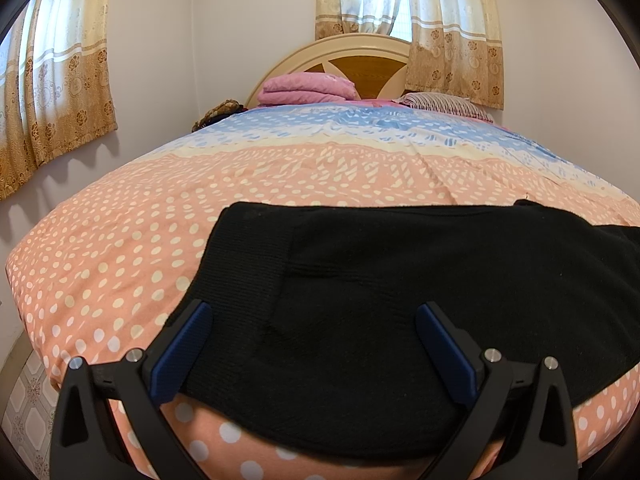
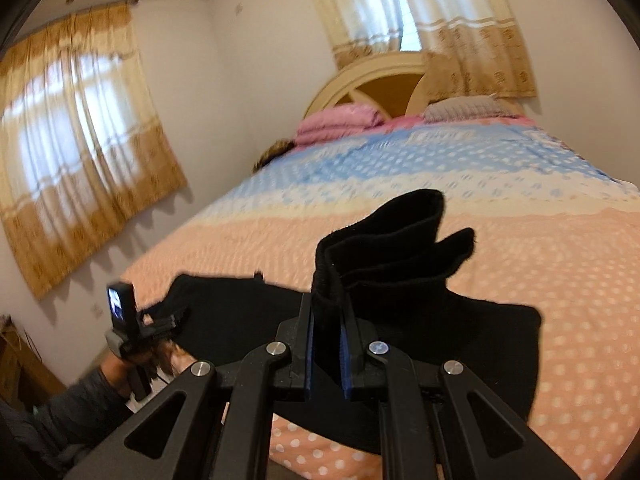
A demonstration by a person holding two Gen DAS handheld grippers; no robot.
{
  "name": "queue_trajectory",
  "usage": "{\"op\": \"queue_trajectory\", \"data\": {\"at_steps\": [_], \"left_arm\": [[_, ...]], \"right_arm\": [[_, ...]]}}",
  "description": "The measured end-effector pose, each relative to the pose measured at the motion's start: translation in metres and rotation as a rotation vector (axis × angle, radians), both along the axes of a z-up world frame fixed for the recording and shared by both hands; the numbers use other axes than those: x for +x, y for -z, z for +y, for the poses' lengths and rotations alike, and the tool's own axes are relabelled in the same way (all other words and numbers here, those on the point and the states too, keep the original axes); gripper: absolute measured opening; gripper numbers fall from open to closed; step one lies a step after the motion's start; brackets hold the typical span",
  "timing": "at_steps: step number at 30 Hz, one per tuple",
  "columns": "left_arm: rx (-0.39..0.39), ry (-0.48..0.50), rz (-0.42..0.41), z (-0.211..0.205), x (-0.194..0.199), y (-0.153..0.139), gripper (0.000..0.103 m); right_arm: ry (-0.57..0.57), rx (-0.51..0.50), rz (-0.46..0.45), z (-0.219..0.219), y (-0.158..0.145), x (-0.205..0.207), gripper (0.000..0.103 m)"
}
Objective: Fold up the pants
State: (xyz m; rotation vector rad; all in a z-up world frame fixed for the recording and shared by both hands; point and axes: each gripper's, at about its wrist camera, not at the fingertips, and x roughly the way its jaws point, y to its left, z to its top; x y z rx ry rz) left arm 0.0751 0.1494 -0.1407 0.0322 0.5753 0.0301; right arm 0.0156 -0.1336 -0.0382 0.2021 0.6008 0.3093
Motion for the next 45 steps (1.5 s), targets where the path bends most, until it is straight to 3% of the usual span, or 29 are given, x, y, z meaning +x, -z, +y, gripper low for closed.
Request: {"op": "queue_trajectory", "data": {"at_steps": [5, 8, 10, 12, 14, 17, 21, 26, 29, 34, 38, 40, 42, 45], "left_arm": [[-0.021, -0.003, -0.008, 0.001, -0.003, -0.005, 0.103], [-0.087, 0.014, -0.063, -0.002, -0.013, -0.023, 0.103], [-0.088, 0.048, -0.097, -0.013, -0.017, -0.034, 0.103], [-0.078, 0.115, -0.121, -0.035, -0.022, -0.048, 0.103], [-0.085, 0.184, -0.127, -0.057, -0.026, -0.057, 0.103], [-0.132, 0.298, -0.090, -0.089, -0.025, -0.061, 0.103], [-0.173, 0.415, -0.026, -0.133, -0.018, -0.061, 0.103], [-0.167, 0.548, 0.030, -0.203, -0.015, -0.058, 0.103], [-0.211, 0.610, 0.090, -0.230, -0.008, -0.056, 0.102], [-0.258, 0.645, 0.173, -0.263, 0.009, -0.049, 0.088], [-0.302, 0.670, 0.233, -0.280, 0.013, -0.040, 0.064], [-0.271, 0.689, 0.247, -0.289, 0.008, -0.038, 0.047], [-0.258, 0.689, 0.255, -0.291, 0.005, -0.038, 0.019], [-0.271, 0.683, 0.256, -0.286, 0.003, -0.041, 0.017]], "right_arm": [[-0.044, -0.064, 0.076, 0.034, 0.038, 0.017, 0.010], [-0.057, -0.098, 0.125, 0.042, 0.059, 0.024, 0.011], [-0.079, -0.096, 0.173, 0.042, 0.070, 0.029, 0.013], [-0.099, -0.091, 0.215, 0.040, 0.078, 0.031, 0.018], [-0.134, -0.085, 0.225, 0.038, 0.076, 0.026, 0.040], [-0.177, -0.113, 0.189, 0.030, 0.065, 0.009, 0.042], [-0.102, -0.114, 0.150, -0.012, 0.052, -0.011, 0.042], [0.113, 0.036, 0.143, -0.088, 0.055, -0.028, 0.049], [0.210, 0.130, 0.146, -0.119, 0.061, -0.027, 0.049], [0.268, 0.155, 0.126, -0.132, 0.065, -0.030, 0.050], [0.280, 0.168, 0.111, -0.135, 0.066, -0.032, 0.051], [0.287, 0.169, 0.102, -0.139, 0.063, -0.036, 0.051], [0.293, 0.176, 0.098, -0.140, 0.064, -0.037, 0.052], [0.306, 0.181, 0.087, -0.142, 0.064, -0.040, 0.055]]}}
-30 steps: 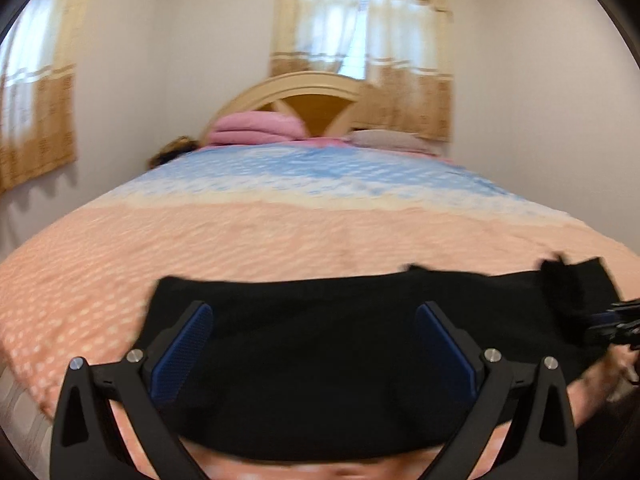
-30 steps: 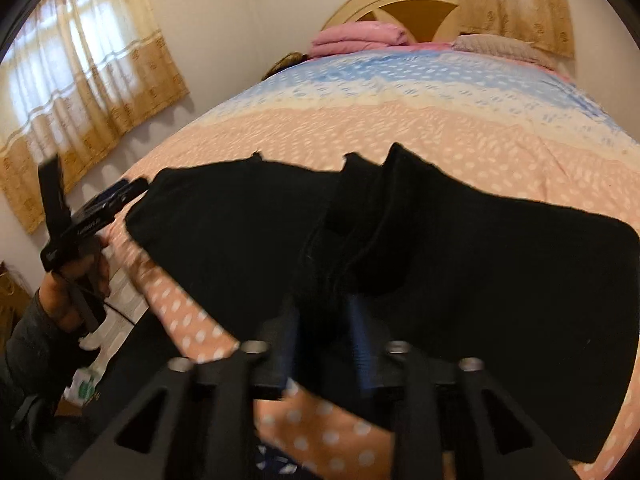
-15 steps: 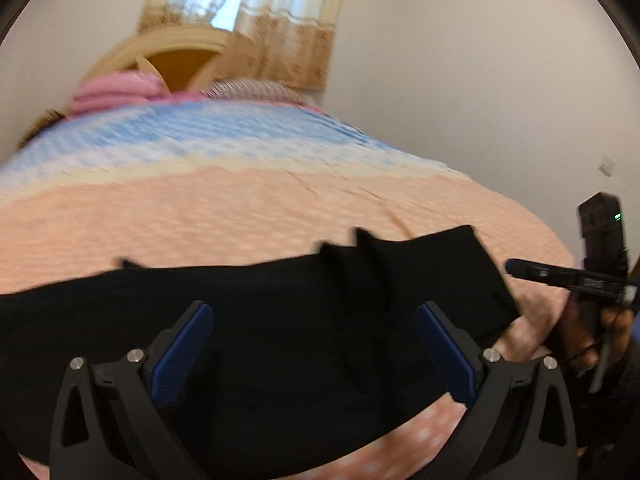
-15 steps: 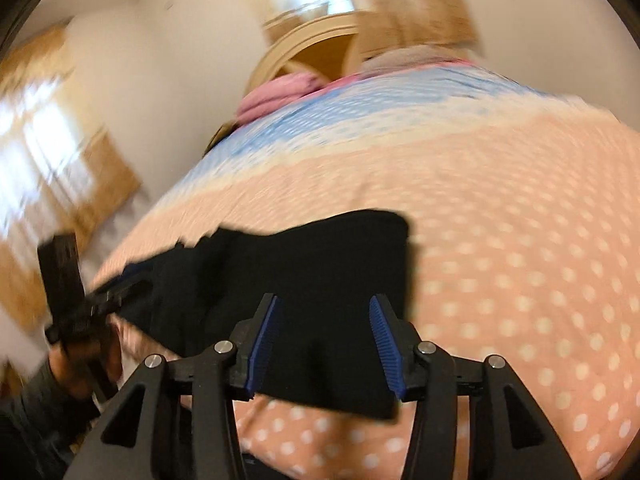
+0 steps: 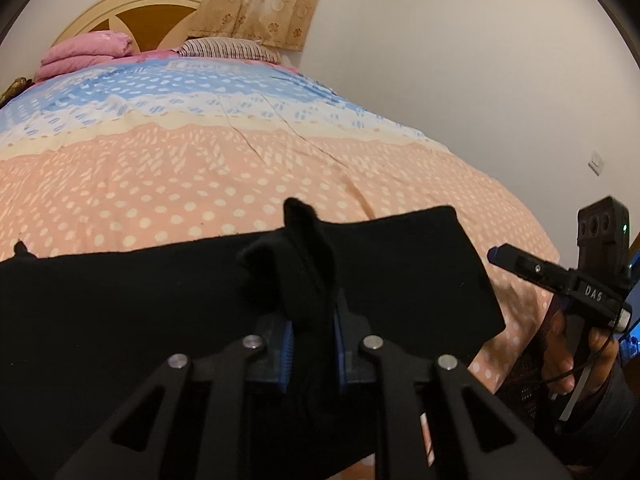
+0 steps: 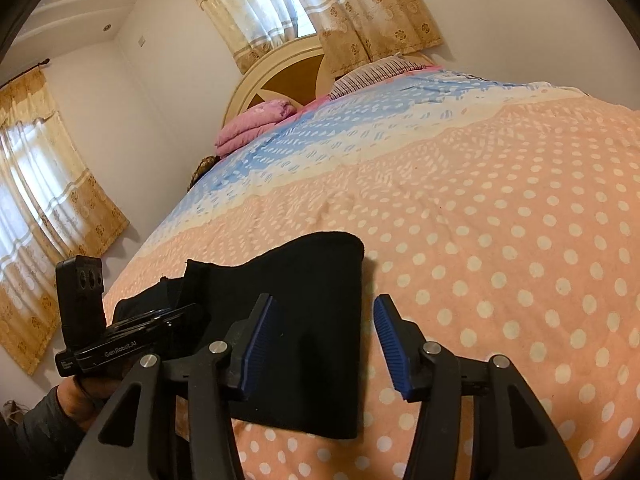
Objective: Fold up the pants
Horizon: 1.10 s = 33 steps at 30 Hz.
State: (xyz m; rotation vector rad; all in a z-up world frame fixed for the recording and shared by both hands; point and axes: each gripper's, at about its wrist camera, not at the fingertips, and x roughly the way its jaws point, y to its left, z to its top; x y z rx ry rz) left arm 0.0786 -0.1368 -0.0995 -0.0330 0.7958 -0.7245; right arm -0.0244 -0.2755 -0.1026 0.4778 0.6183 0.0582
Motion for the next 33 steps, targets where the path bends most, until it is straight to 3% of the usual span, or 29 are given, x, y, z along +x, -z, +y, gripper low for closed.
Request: {"op": "queue_trajectory", "data": {"at_steps": [11, 16, 20, 22, 25, 27, 33], "left_arm": [[-0.079, -0.082, -0.043, 0.054, -0.011, -0.039, 0.014], [-0.035, -0.153, 0.019, 0.069, -0.003, -0.017, 0.013], [0.007, -0.196, 0.040, 0.075, 0.006, 0.003, 0.013], [0.015, -0.201, 0.042, 0.077, 0.008, 0.008, 0.013], [0.024, -0.191, 0.039, 0.077, 0.007, 0.011, 0.013], [0.039, -0.185, 0.026, 0.076, 0.002, 0.010, 0.014], [0.027, -0.175, 0.011, 0.081, -0.004, 0.005, 0.018]], "right_arm": [[0.002, -0.011, -0.036, 0.005, -0.002, -0.010, 0.058], [-0.052, -0.051, -0.069, 0.022, -0.007, -0.012, 0.059], [-0.164, -0.086, -0.099, 0.045, -0.011, -0.014, 0.061], [-0.208, -0.109, -0.079, 0.055, -0.007, -0.011, 0.062], [-0.267, -0.118, 0.024, 0.065, 0.010, 0.002, 0.062], [-0.267, -0.145, 0.063, 0.068, 0.019, 0.006, 0.062], [-0.245, -0.199, 0.014, 0.075, 0.002, 0.003, 0.062]]}}
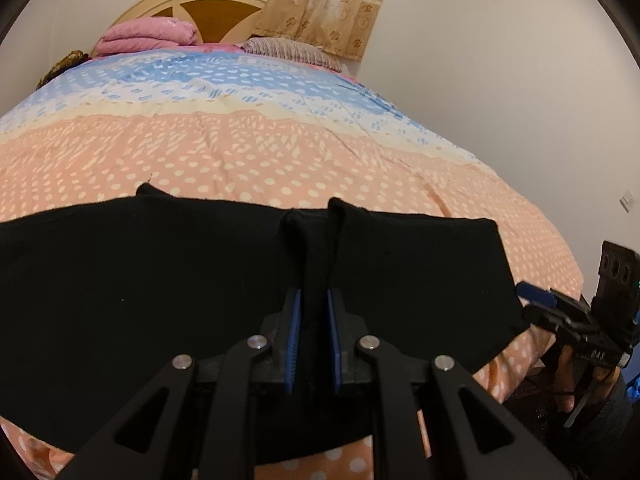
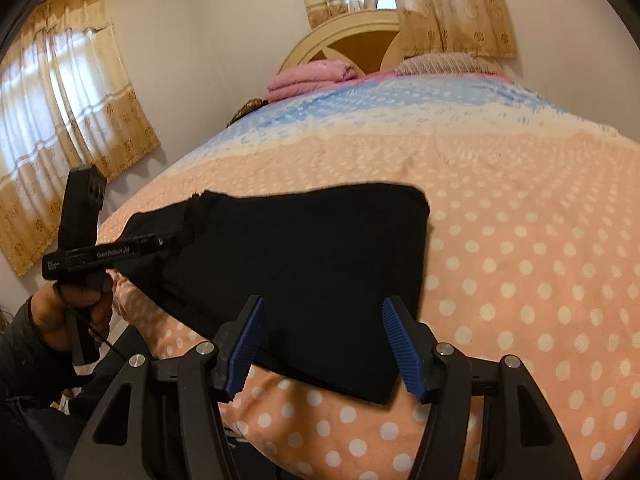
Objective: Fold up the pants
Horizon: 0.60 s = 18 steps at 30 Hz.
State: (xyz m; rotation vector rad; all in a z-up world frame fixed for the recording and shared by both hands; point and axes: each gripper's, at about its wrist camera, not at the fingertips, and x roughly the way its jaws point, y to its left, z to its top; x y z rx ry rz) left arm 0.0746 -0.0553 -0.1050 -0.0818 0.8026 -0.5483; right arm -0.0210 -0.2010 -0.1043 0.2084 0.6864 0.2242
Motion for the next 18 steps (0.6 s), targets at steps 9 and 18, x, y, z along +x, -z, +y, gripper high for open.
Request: {"op": "queue_trajectory", "data": {"at_steps": [9, 18], "left_arm": [[0.098, -0.058, -0.119, 0.050, -0.015, -0.014, 0.057], [0.110, -0.281, -0.132, 0.144, -0.010, -0.016, 0.066]], "right_arm": [[-0.130, -0.028, -0.077, 0.065, -0.031, 0.038, 0.062], [-0.256, -0.071, -0.023, 0.149, -0.013, 0.105, 0.062]]}}
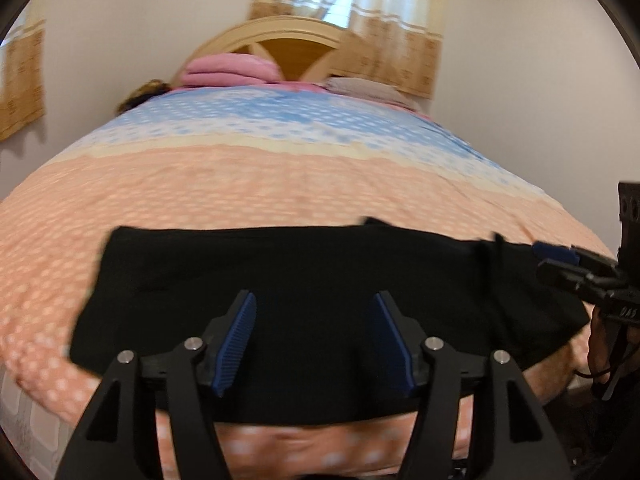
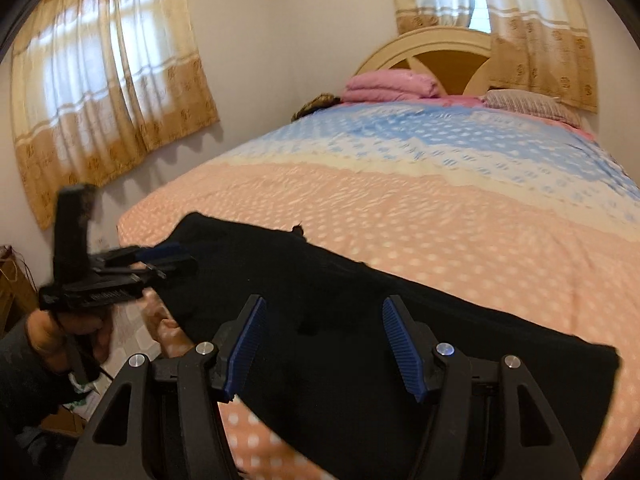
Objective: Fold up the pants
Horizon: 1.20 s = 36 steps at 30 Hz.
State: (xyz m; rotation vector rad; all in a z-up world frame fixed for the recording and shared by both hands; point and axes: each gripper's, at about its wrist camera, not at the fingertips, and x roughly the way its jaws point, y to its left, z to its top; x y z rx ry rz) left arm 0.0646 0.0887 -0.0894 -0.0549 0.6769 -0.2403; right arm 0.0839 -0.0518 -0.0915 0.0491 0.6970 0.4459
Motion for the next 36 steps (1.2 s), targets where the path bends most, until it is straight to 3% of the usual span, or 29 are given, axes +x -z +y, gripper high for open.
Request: {"op": "queue_trajectory", "data": {"at_steps": [4, 7, 10, 13, 16, 19, 24, 26, 28, 33, 36], "left_arm": [[0.012, -0.131, -0.018, 0.046, 0.005, 0.007, 0.071], [0.011, -0.194, -0.011, 0.071, 0.011, 0.014, 0.072], [0.010, -0.240, 0.014, 0.091, 0.019, 0.027, 0.077], [-0.009, -0.249, 0.016, 0.101, 0.019, 0.035, 0.077], [-0.026, -0.240, -0.001, 0.102, 0.016, 0.038, 0.083], [-0.042, -0.238, -0.004, 0.099, 0.018, 0.038, 0.086], [0.001, -0.202, 0.024, 0.099, 0.027, 0.042, 0.088], [0.018, -0.192, 0.038, 0.100, 0.034, 0.044, 0.088], [-0.017, -0.192, 0.040, 0.104, 0.035, 0.044, 0.088], [-0.118, -0.240, 0.059, 0.122, 0.034, 0.048, 0.075], [-0.115, -0.273, 0.065, 0.125, 0.025, 0.044, 0.068]], "right_arm": [[-0.030, -0.070, 0.113, 0.020, 0.034, 0.019, 0.063], [-0.034, -0.131, 0.054, 0.028, 0.033, 0.007, 0.066], [-0.070, -0.087, 0.040, 0.029, 0.022, -0.010, 0.066], [-0.104, -0.110, 0.003, 0.039, 0.021, -0.030, 0.066], [-0.096, -0.154, 0.079, 0.050, 0.041, -0.024, 0.067], [-0.095, -0.163, 0.048, 0.054, 0.041, -0.031, 0.070], [-0.098, -0.048, 0.071, 0.042, 0.029, -0.039, 0.070], [-0.077, -0.031, 0.060, 0.034, 0.027, -0.045, 0.070], [-0.056, -0.025, 0.051, 0.026, 0.026, -0.051, 0.070], [0.009, 0.028, 0.062, 0.002, 0.027, -0.059, 0.070], [0.031, 0.038, 0.055, -0.008, 0.027, -0.066, 0.070]]}}
